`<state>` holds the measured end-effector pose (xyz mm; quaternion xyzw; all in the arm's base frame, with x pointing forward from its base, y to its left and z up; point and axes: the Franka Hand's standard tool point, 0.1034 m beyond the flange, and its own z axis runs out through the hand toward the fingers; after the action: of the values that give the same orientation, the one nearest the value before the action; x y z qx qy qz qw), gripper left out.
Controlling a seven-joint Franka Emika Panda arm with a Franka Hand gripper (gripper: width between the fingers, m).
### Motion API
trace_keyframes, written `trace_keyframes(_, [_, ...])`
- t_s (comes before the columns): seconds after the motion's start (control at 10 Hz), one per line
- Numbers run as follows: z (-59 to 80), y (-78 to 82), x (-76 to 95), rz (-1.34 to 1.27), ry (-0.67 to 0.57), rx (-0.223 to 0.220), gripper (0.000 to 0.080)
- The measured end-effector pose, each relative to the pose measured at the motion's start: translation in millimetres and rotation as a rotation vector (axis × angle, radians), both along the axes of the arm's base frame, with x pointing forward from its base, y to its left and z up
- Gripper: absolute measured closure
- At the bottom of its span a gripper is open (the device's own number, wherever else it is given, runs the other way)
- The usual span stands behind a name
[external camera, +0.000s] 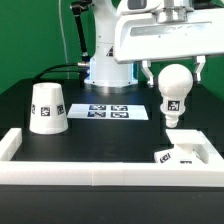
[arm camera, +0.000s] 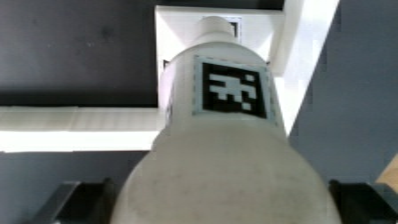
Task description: Assemble lamp
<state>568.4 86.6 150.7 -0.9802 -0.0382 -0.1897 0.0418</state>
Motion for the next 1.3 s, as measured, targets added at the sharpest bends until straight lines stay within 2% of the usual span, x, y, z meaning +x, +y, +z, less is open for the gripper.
trace_keyframes(0.1, [7.3,3.1,4.2,0.015,-0.016,-0.002,0.0219])
trace_keyframes(0.3, [9.5,-0.6,18.1,0.018,-0.045,-0.007,0.0219])
trace_keyframes(0.7, [7.6,-1.2,18.5,0.015,-0.064,-0.011,0.0219])
trace_keyframes(0.9, [10.3,8.1,25.8,0.024,-0.082,-0.007,0.0219])
trace_keyframes(1.1, [7.4,3.8,23.1,0.020,-0.098,-0.014,0.0219])
trace_keyframes(1.3, [3.4,8.6,25.9,0.025,-0.097,-0.013,0.0219])
